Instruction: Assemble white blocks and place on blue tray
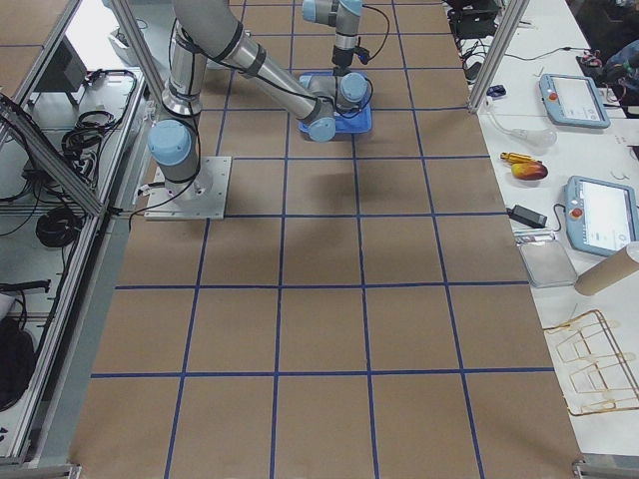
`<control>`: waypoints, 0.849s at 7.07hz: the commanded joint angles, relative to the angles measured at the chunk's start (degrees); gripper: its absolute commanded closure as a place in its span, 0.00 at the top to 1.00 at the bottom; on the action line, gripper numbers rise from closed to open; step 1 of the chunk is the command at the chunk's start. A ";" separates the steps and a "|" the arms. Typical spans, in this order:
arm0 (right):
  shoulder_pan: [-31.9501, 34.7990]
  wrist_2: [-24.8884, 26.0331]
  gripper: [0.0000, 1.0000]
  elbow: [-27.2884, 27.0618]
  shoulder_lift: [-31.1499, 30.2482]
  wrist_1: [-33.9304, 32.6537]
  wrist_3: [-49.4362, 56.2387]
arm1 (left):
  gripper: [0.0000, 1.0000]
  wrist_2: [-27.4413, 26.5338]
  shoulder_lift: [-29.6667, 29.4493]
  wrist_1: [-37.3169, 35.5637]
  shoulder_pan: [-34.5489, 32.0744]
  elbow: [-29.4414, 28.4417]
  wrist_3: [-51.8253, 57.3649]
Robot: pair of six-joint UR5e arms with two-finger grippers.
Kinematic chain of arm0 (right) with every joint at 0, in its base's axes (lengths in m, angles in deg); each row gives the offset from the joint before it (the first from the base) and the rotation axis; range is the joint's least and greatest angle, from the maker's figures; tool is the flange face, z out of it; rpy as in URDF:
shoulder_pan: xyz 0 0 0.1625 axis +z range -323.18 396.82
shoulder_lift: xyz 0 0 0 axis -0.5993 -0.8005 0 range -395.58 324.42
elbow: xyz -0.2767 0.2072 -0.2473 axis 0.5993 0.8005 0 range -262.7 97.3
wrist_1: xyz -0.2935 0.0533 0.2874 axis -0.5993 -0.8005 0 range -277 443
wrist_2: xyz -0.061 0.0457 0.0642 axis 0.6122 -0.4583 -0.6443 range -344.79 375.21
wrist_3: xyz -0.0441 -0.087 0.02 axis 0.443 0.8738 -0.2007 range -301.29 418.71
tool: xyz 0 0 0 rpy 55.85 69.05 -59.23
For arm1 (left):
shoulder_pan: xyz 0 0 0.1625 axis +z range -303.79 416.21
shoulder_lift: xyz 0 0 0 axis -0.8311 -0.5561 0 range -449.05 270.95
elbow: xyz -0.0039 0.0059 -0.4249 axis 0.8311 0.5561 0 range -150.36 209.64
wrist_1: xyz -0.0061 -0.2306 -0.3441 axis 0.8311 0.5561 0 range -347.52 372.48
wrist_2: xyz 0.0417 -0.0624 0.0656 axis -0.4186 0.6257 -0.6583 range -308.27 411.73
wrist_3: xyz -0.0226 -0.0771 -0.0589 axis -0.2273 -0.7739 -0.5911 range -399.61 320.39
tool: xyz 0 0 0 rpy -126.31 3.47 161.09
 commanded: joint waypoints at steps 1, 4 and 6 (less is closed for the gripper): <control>0.66 -0.08 0.00 0.03 0.02 0.11 -1.09 | 0.00 -0.04 0.12 -0.02 -0.06 0.47 -1.68; 0.66 0.00 0.00 0.03 0.98 0.02 -2.50 | 0.00 -0.04 -0.05 -0.11 -0.06 0.47 -1.61; 2.14 -0.08 0.00 0.29 1.52 -0.15 -4.24 | 0.00 0.04 -0.14 -0.11 -0.06 0.56 -1.69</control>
